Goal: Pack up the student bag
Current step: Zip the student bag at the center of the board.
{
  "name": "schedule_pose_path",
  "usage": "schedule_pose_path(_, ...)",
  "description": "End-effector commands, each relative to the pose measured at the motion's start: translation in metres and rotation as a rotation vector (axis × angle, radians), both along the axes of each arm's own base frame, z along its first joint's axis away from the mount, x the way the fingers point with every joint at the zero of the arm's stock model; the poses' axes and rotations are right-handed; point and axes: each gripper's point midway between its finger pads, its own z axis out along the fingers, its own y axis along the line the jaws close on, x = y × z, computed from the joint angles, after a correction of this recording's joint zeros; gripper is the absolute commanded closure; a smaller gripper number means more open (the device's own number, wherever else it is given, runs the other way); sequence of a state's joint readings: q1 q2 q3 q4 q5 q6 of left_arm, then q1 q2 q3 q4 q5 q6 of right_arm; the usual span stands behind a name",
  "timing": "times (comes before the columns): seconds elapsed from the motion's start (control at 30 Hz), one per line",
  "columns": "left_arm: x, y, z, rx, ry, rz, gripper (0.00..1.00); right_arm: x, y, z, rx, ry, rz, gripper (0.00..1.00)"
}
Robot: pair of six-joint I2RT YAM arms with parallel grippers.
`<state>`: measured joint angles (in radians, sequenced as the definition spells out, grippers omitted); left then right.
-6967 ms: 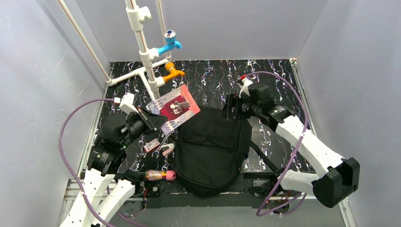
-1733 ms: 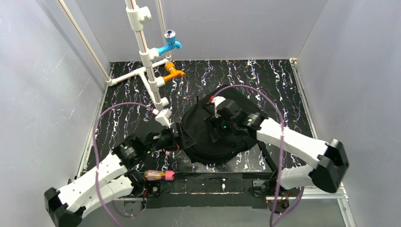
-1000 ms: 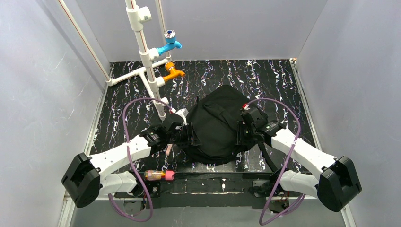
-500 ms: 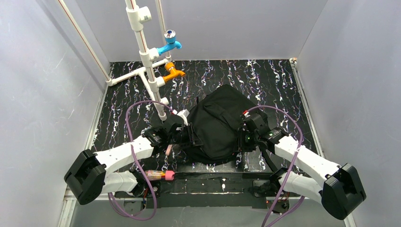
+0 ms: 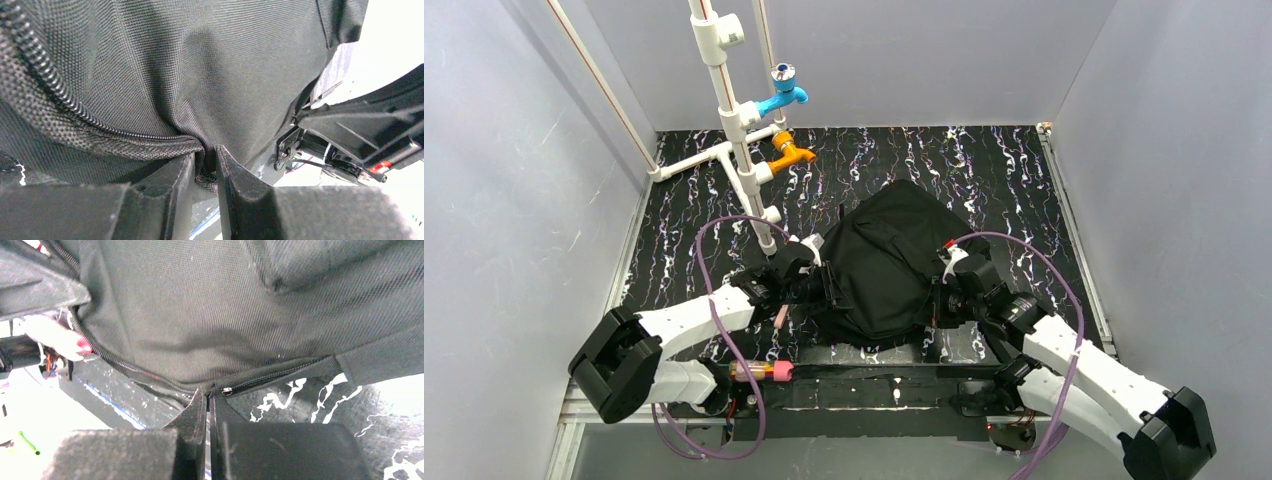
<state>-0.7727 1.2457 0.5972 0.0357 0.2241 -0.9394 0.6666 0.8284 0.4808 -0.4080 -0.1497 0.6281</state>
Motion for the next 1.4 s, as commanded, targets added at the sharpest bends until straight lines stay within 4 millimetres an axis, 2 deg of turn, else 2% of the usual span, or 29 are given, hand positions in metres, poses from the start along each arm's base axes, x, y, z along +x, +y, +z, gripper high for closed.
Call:
schedule_pose_path(0.0, 0.016, -0.002, 0.006, -0.011, -0.017, 0.009, 0.82, -0.028, 0.002, 0.007, 0.04, 0.094, 0.062, 0.99)
schedule_pose_path(0.1, 0.022, -0.007, 0.006, -0.013, -0.003, 0.006, 0.84, -0.051, 0.032, 0.007, 0.263, 0.272, 0.07, 0.99)
schedule_pose_path(0.17, 0.023, -0.013, 0.006, -0.023, 0.017, -0.001, 0.86, -0.053, 0.06, 0.028, 0.53, 0.39, -0.009, 0.99)
schedule_pose_path(0.2, 0.023, -0.016, 0.005, -0.028, 0.03, -0.006, 0.87, -0.05, 0.07, 0.043, 0.639, 0.388, -0.033, 0.99)
schedule_pose_path(0.27, 0.024, -0.019, 0.004, -0.03, 0.042, -0.011, 0.89, -0.044, 0.078, 0.067, 0.705, 0.329, -0.055, 0.99)
schedule_pose_path(0.43, 0.027, -0.022, 0.007, -0.034, 0.033, -0.009, 0.89, -0.033, 0.087, 0.084, 0.649, 0.233, -0.052, 0.99)
schedule_pose_path(0.53, 0.026, -0.02, 0.014, -0.038, -0.004, -0.026, 0.83, -0.03, 0.097, 0.079, 0.641, 0.232, -0.019, 0.99)
schedule_pose_path(0.63, 0.021, -0.013, 0.027, -0.05, -0.07, -0.052, 0.67, -0.025, 0.098, 0.077, 0.598, 0.182, 0.001, 0.99)
schedule_pose_path(0.73, 0.012, 0.002, 0.044, -0.041, -0.14, -0.079, 0.51, -0.019, 0.088, 0.071, 0.511, 0.102, -0.003, 0.99)
schedule_pose_path(0.87, -0.01, 0.026, 0.06, -0.009, -0.205, -0.136, 0.34, -0.015, 0.073, 0.064, 0.397, 0.024, -0.001, 0.99)
schedule_pose_path(0.97, -0.033, 0.036, 0.084, -0.063, -0.313, -0.23, 0.19, -0.014, 0.07, 0.068, 0.357, -0.012, 0.024, 0.99)
schedule_pose_path(1.0, -0.041, 0.037, 0.094, -0.1, -0.357, -0.264, 0.17, -0.013, 0.07, 0.07, 0.349, -0.022, 0.035, 0.99)
schedule_pose_path(1.07, -0.055, 0.038, 0.111, -0.161, -0.438, -0.32, 0.16, -0.013, 0.072, 0.073, 0.332, -0.036, 0.065, 0.99)
schedule_pose_path(1.17, -0.062, 0.035, 0.126, -0.197, -0.524, -0.365, 0.16, -0.01, 0.069, 0.075, 0.283, -0.058, 0.08, 0.99)
schedule_pose_path(1.27, -0.06, 0.017, 0.134, -0.205, -0.54, -0.41, 0.24, -0.005, 0.068, 0.084, 0.275, -0.098, 0.076, 0.99)
schedule_pose_path(1.37, -0.054, -0.006, 0.129, -0.137, -0.555, -0.449, 0.33, -0.004, 0.069, 0.087, 0.266, -0.08, 0.067, 0.97)
